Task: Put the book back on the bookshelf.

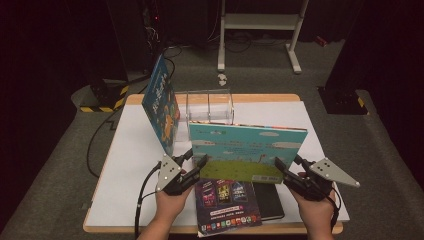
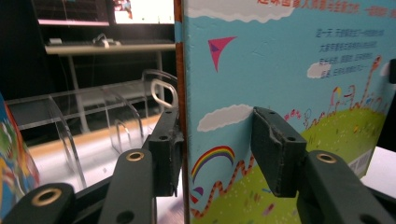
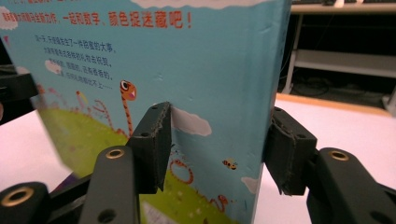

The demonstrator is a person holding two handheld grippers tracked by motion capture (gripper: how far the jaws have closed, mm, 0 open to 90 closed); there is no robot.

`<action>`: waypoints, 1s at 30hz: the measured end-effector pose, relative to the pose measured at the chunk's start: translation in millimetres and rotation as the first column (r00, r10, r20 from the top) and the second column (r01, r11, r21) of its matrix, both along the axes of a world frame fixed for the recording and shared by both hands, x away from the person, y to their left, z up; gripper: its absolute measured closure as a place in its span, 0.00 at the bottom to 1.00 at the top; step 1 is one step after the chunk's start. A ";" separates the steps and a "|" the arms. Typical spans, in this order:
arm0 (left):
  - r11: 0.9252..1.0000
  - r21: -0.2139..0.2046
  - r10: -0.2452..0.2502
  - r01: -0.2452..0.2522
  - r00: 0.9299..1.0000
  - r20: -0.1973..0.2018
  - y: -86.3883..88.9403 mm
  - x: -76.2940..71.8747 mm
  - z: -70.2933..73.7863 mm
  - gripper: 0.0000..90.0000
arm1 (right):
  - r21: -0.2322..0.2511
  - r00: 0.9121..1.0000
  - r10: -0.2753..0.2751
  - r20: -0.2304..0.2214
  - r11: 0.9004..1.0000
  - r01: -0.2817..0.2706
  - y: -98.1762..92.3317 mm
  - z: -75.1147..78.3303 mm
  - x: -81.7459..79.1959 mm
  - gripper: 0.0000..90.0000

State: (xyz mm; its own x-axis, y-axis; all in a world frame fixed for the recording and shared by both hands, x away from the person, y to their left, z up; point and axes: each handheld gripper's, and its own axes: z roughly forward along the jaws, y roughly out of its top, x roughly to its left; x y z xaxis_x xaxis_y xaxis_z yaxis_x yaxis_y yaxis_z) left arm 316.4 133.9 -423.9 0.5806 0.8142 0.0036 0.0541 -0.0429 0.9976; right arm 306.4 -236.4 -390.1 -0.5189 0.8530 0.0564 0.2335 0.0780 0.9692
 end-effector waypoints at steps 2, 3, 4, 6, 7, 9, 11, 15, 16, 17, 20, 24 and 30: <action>1.000 0.004 -0.004 0.004 1.000 -0.010 -1.4 6.2 0.9 0.60 | -0.001 1.000 -0.010 0.001 1.000 0.010 0.1 -0.8 4.0 0.51; 1.000 -0.002 -0.007 0.007 1.000 -0.008 -2.0 7.4 0.6 0.60 | 0.001 1.000 -0.016 -0.002 1.000 0.016 -0.4 -2.0 5.5 0.51; 1.000 -0.005 -0.011 0.011 1.000 -0.001 -2.0 7.8 0.2 0.60 | 0.009 1.000 -0.016 0.000 1.000 0.016 -1.7 -3.5 6.4 0.51; 1.000 -0.007 -0.012 0.012 1.000 0.001 -1.6 6.6 -0.6 0.60 | 0.015 1.000 -0.007 0.003 1.000 0.007 -3.3 -4.7 5.6 0.52; 1.000 -0.008 -0.012 0.012 1.000 0.000 -0.9 5.7 -1.6 0.59 | 0.014 1.000 -0.001 0.007 1.000 0.001 -3.6 -4.7 4.6 0.52; 1.000 -0.011 -0.007 0.007 1.000 0.000 0.5 3.4 -4.5 0.58 | 0.027 1.000 0.021 0.015 0.999 -0.021 -3.9 -4.7 2.1 0.51; 1.000 -0.011 -0.009 0.009 1.000 0.010 2.3 -0.2 -6.7 0.55 | 0.044 0.998 0.052 0.018 0.998 -0.053 -4.1 -3.8 -1.8 0.50; 0.999 -0.029 -0.015 0.016 0.999 0.034 5.4 -6.4 -5.5 0.50 | 0.053 0.995 0.095 0.027 0.994 -0.097 -3.3 -3.4 -6.5 0.44; 0.999 -0.033 -0.022 0.023 0.999 0.029 6.4 -6.8 -5.0 0.48 | 0.044 0.994 0.101 0.032 0.994 -0.103 -3.0 -3.6 -7.0 0.43; 0.999 -0.036 -0.025 0.026 0.999 0.028 6.7 -7.1 -5.0 0.47 | 0.040 0.993 0.108 0.038 0.993 -0.110 -2.8 -4.0 -7.3 0.40; 0.999 -0.037 -0.022 0.023 0.999 0.027 7.1 -7.7 -5.3 0.47 | 0.060 0.989 0.142 0.036 0.988 -0.144 -5.0 -4.8 -4.5 0.37; 0.999 -0.037 -0.022 0.023 0.999 0.027 7.6 -6.8 -5.1 0.47 | 0.073 0.981 0.186 0.052 0.979 -0.189 -5.5 -4.0 0.1 0.32; 1.000 -0.017 -0.017 0.017 1.000 0.015 9.7 -5.6 -2.8 0.46 | 0.027 0.978 0.192 0.082 0.980 -0.195 2.9 5.5 0.1 0.44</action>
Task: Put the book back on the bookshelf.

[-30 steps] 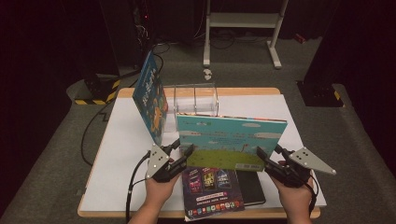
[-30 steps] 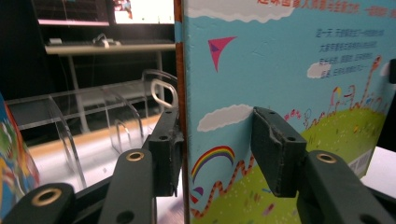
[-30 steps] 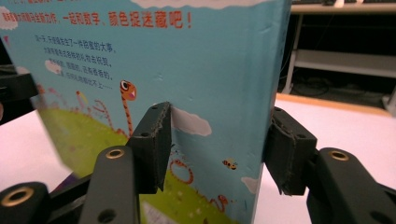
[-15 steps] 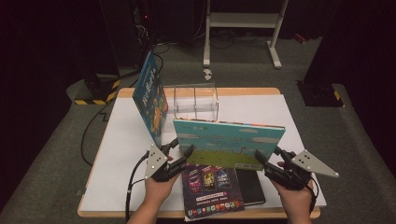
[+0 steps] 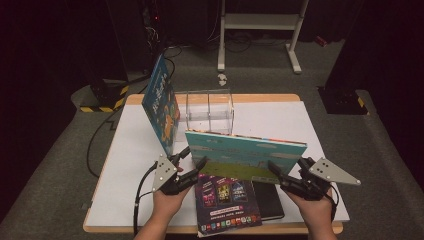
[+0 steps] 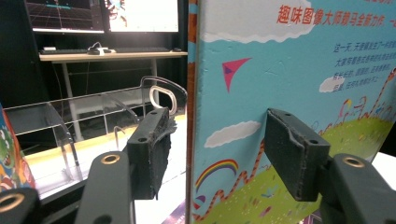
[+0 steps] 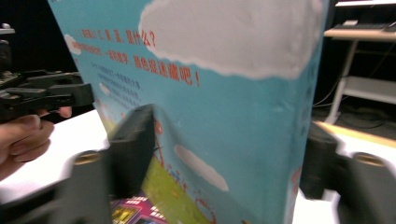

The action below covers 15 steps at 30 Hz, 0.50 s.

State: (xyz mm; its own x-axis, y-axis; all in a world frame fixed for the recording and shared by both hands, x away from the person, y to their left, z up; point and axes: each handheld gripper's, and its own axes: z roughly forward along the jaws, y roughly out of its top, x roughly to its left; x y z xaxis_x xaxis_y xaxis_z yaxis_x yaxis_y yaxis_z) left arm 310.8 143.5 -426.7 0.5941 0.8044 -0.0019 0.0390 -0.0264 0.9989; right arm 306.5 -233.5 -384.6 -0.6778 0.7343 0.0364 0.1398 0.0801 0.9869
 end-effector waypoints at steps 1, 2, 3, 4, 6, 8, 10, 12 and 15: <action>1.000 0.004 0.001 -0.001 1.000 -0.006 1.4 0.4 0.2 0.46 | -0.003 1.000 0.010 0.004 1.000 -0.010 0.2 1.0 0.7 0.46; 1.000 0.009 0.006 -0.006 1.000 -0.014 3.4 0.6 0.4 0.46 | 0.001 0.999 0.040 -0.004 0.999 -0.040 0.3 2.0 2.1 0.50; 1.000 0.006 0.010 -0.010 1.000 -0.019 5.9 0.2 0.4 0.46 | -0.003 0.999 0.054 -0.005 0.999 -0.054 0.3 3.0 2.9 0.53; 1.000 -0.001 0.014 -0.014 1.000 -0.022 9.5 -0.2 0.1 0.46 | -0.003 0.997 0.077 -0.005 0.997 -0.077 -1.1 3.8 2.6 0.58; 1.000 -0.010 0.024 -0.024 0.999 -0.029 17.8 -1.6 -1.7 0.46 | 0.017 0.985 0.170 -0.016 0.985 -0.170 -6.3 4.7 2.6 0.75; 0.999 -0.008 0.043 -0.043 0.998 -0.044 26.5 -2.6 -5.1 0.46 | -0.002 0.973 0.230 -0.005 0.973 -0.230 -5.5 4.1 -1.3 0.88; 0.998 -0.016 0.059 -0.061 0.996 -0.059 34.5 -3.3 -9.8 0.46 | -0.031 0.985 0.171 -0.013 0.985 -0.172 -1.1 4.5 -4.7 0.86; 0.997 -0.021 0.070 -0.072 0.995 -0.073 41.4 -4.6 -15.2 0.46 | 0.014 0.987 0.159 -0.037 0.987 -0.159 -4.8 1.6 -0.1 0.87; 0.997 -0.017 0.075 -0.077 0.994 -0.080 49.6 -6.3 -23.0 0.46 | 0.054 0.986 0.164 -0.029 0.985 -0.162 -2.6 -2.0 -1.2 0.88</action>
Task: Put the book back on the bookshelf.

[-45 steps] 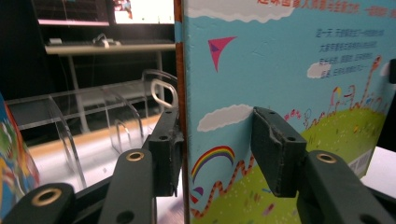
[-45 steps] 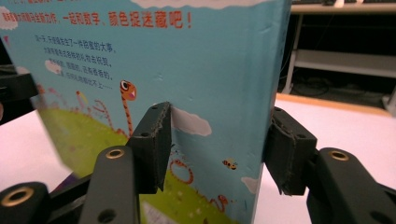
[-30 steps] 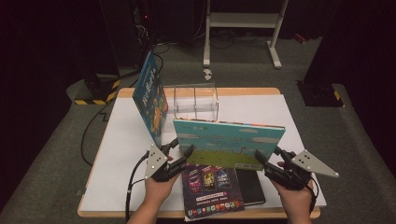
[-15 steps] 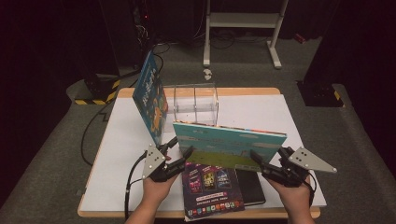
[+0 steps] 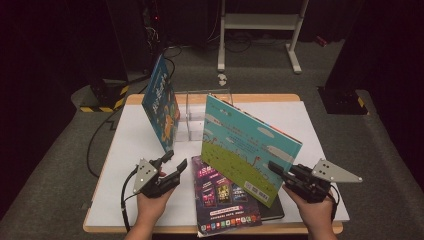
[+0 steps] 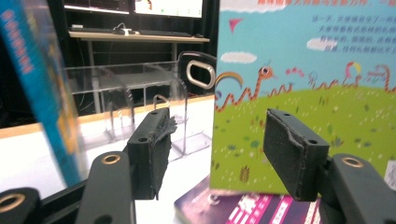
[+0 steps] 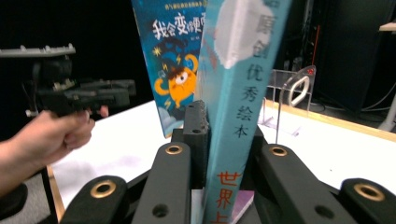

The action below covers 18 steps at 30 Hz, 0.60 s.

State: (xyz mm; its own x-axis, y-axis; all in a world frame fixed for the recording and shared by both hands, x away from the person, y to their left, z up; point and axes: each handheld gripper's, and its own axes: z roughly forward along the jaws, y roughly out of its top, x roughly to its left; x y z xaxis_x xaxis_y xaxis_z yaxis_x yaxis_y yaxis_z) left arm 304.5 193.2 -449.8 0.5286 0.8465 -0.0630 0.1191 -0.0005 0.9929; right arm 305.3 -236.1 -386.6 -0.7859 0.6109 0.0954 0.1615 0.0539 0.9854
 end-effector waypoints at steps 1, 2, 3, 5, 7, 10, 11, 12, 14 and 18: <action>1.000 0.010 0.004 -0.003 1.000 -0.011 2.4 0.3 -1.5 0.46 | -0.005 1.000 -0.008 0.014 1.000 0.008 4.1 1.1 -1.7 0.88; 1.000 0.014 0.008 -0.007 1.000 -0.018 4.7 0.5 -2.8 0.46 | -0.008 1.000 -0.015 0.022 1.000 0.015 9.0 2.5 -3.1 0.88; 1.000 0.017 0.012 -0.011 1.000 -0.022 6.9 0.1 -3.6 0.46 | -0.015 0.999 -0.018 0.031 1.000 0.019 14.0 3.9 -3.8 0.88; 1.000 0.016 0.020 -0.019 1.000 -0.020 11.2 -1.7 -5.4 0.46 | -0.024 0.999 -0.021 0.045 0.999 0.023 24.7 5.7 -3.9 0.89; 1.000 0.007 0.028 -0.028 0.999 -0.026 15.8 -3.1 -8.8 0.46 | -0.037 0.998 -0.030 0.061 0.999 0.032 36.6 6.3 -3.2 0.89; 0.999 0.014 0.036 -0.035 0.998 -0.043 19.8 -2.9 -12.8 0.47 | -0.055 0.994 -0.059 0.091 0.996 0.064 54.7 6.4 -2.0 0.89; 0.999 0.012 0.037 -0.037 0.998 -0.046 21.0 -2.9 -13.8 0.47 | -0.059 0.994 -0.063 0.091 0.996 0.068 58.0 6.5 -1.4 0.89; 0.999 0.009 0.038 -0.038 0.998 -0.049 21.8 -2.9 -14.6 0.47 | -0.057 0.994 -0.064 0.093 0.996 0.070 61.8 6.5 0.5 0.89; 0.999 0.008 0.038 -0.038 0.998 -0.055 22.2 -2.5 -15.7 0.47 | -0.063 0.993 -0.063 0.099 0.996 0.070 68.7 6.5 3.8 0.89; 0.999 0.017 0.034 -0.033 0.998 -0.056 20.7 -2.4 -16.6 0.47 | -0.080 0.991 -0.080 0.106 0.993 0.089 82.5 8.3 8.3 0.89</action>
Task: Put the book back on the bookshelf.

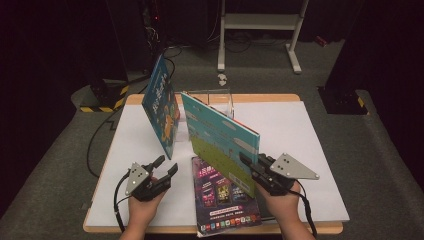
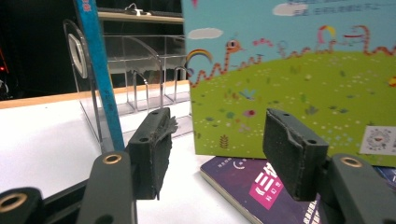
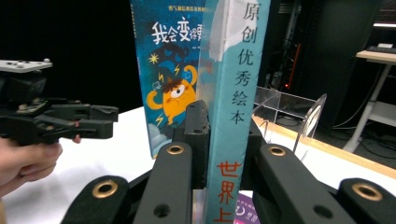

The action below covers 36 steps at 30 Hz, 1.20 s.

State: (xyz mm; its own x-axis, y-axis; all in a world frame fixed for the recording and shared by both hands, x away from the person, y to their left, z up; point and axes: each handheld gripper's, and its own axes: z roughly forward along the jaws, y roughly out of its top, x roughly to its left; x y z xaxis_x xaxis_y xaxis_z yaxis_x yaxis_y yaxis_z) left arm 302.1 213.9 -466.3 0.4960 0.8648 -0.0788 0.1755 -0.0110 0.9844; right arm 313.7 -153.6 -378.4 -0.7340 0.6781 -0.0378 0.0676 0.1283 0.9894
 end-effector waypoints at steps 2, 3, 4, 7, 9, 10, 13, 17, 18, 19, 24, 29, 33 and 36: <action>1.000 -0.001 -0.001 0.001 1.000 -0.002 -0.1 0.0 -0.2 0.47 | -0.008 1.000 -0.010 0.003 1.000 0.010 6.8 0.4 3.0 0.88; 1.000 -0.002 -0.001 0.001 1.000 -0.002 0.0 0.0 -0.1 0.47 | -0.009 1.000 -0.011 0.003 1.000 0.011 8.5 0.3 4.3 0.88; 1.000 -0.002 -0.001 0.001 1.000 -0.002 0.2 -0.1 -0.1 0.47 | -0.009 1.000 -0.014 0.007 1.000 0.014 10.7 -0.2 5.9 0.88; 1.000 -0.006 0.001 -0.001 1.000 -0.005 0.7 0.3 -0.5 0.47 | -0.011 0.999 -0.037 0.012 0.999 0.037 17.7 -1.8 8.9 0.88; 1.000 -0.007 0.002 -0.002 1.000 -0.008 0.6 0.7 -1.0 0.47 | -0.015 0.998 -0.056 0.020 0.998 0.056 22.1 -3.1 10.5 0.87; 1.000 -0.007 0.001 -0.001 1.000 -0.008 0.6 0.7 -1.1 0.47 | -0.012 0.997 -0.067 0.022 0.998 0.068 24.1 -4.2 11.2 0.87; 1.000 -0.008 0.000 0.000 1.000 -0.007 0.7 0.4 -1.1 0.47 | 0.001 0.996 -0.085 0.016 0.996 0.085 26.8 -6.7 12.3 0.87; 1.000 -0.020 -0.016 0.015 1.000 -0.016 -1.2 0.8 1.0 0.47 | -0.001 0.997 -0.080 0.009 0.997 0.080 27.0 -6.1 12.0 0.87; 0.999 -0.016 -0.032 0.032 0.999 -0.015 -3.4 0.0 3.7 0.47 | -0.006 0.997 -0.076 0.011 0.997 0.077 27.7 -5.8 11.3 0.87; 0.999 -0.015 -0.050 0.050 0.999 -0.013 -6.1 -1.2 6.7 0.46 | -0.012 0.997 -0.070 0.012 0.997 0.070 29.2 -5.3 9.9 0.87; 0.993 -0.002 -0.119 0.119 0.991 0.064 -25.7 -14.4 29.8 0.45 | -0.030 0.999 -0.039 0.016 0.999 0.040 37.9 -3.7 1.8 0.88; 0.981 -0.016 -0.190 0.193 0.975 0.113 -43.2 -26.1 57.6 0.35 | -0.036 0.999 -0.027 0.022 0.999 0.028 45.6 -4.6 -6.5 0.89; 0.968 -0.051 -0.236 0.245 0.962 0.136 -53.5 -27.3 77.0 0.31 | -0.042 0.999 -0.026 0.028 0.999 0.027 48.8 -5.3 -10.0 0.89; 0.959 -0.069 -0.262 0.275 0.953 0.154 -62.3 -23.4 89.2 0.30 | -0.032 0.999 -0.024 0.021 0.999 0.025 49.6 -5.9 -11.2 0.88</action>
State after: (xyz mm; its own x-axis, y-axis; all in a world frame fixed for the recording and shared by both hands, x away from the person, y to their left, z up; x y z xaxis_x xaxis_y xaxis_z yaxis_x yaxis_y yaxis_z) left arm 278.7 151.6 -377.1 0.7207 0.6905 -0.0614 0.0369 0.0503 0.9981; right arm 302.5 -104.0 -384.3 -0.7162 0.6938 -0.0748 0.0508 0.1587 0.9860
